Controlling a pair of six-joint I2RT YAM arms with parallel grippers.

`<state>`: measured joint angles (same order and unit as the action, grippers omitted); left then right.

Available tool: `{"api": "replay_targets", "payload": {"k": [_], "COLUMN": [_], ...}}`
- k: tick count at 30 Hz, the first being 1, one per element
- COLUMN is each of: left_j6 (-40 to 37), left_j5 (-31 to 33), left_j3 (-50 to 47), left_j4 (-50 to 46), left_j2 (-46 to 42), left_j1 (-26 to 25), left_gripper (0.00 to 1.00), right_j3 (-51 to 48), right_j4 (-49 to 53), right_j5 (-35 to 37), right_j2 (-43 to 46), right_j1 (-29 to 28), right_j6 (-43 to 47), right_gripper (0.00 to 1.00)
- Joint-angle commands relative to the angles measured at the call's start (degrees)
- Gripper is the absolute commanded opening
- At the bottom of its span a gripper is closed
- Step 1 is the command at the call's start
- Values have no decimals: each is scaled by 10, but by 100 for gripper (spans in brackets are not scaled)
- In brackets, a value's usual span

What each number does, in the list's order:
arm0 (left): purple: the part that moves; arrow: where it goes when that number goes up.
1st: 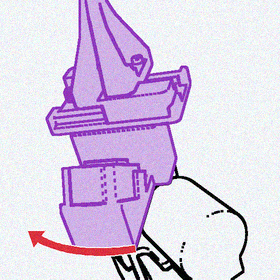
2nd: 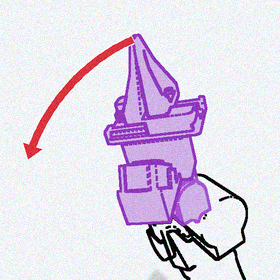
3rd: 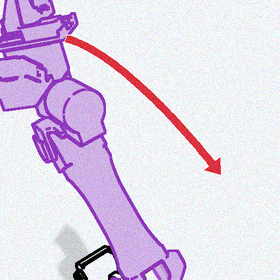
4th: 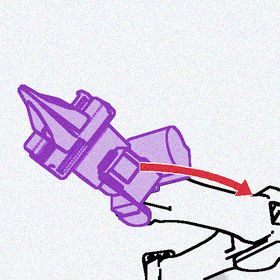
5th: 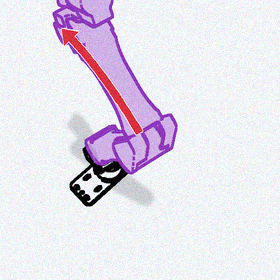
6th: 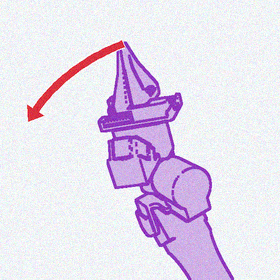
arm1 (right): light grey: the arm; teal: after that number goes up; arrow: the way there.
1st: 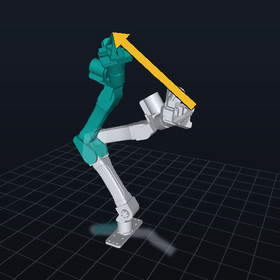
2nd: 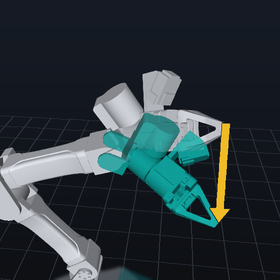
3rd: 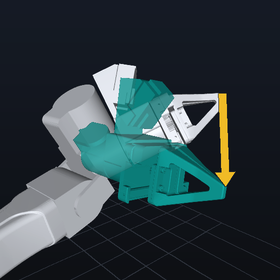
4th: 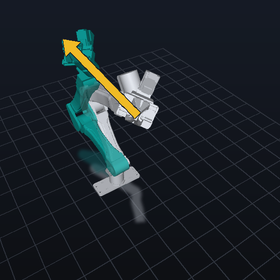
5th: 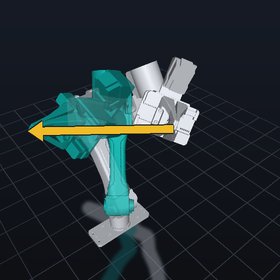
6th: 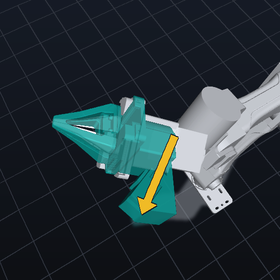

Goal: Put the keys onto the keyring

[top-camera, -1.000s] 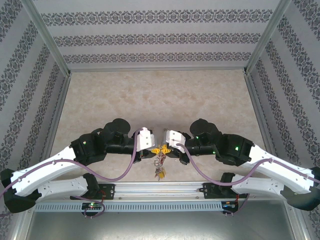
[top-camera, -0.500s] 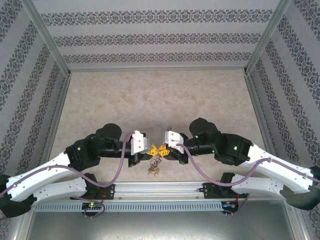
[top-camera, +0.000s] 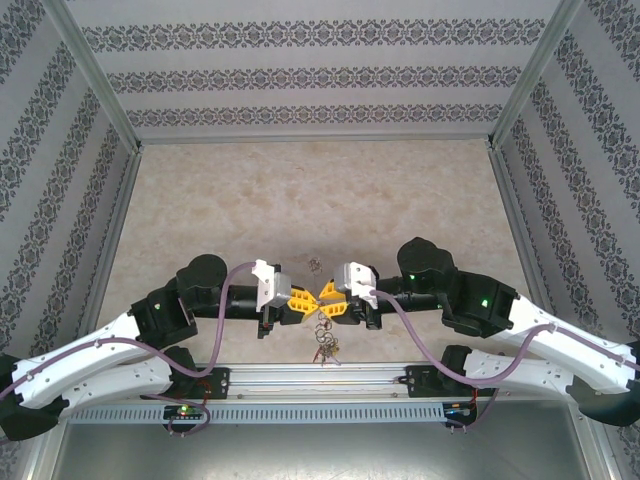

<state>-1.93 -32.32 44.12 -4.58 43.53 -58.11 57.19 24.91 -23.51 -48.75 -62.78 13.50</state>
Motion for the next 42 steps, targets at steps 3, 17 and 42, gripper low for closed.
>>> {"api": "replay_targets", "payload": {"k": [3, 17, 42], "left_j6": [45, -87, -129], "left_j5": [-45, 35, 49], "left_j3": [-20, 127, 157], "left_j4": [142, -182, -230], "left_j2": [-9, 55, 100], "left_j1": [2, -2, -10], "left_gripper": [0, 14, 0], "right_j3": [-15, 18, 50], "right_j4": [-27, 30, 49], "right_j5": [-11, 81, 32], "right_j2": [3, 0, -29], "right_j1": [-5, -4, -4], "right_j6": [-2, 21, 42], "right_gripper": [9, 0, 0]}}
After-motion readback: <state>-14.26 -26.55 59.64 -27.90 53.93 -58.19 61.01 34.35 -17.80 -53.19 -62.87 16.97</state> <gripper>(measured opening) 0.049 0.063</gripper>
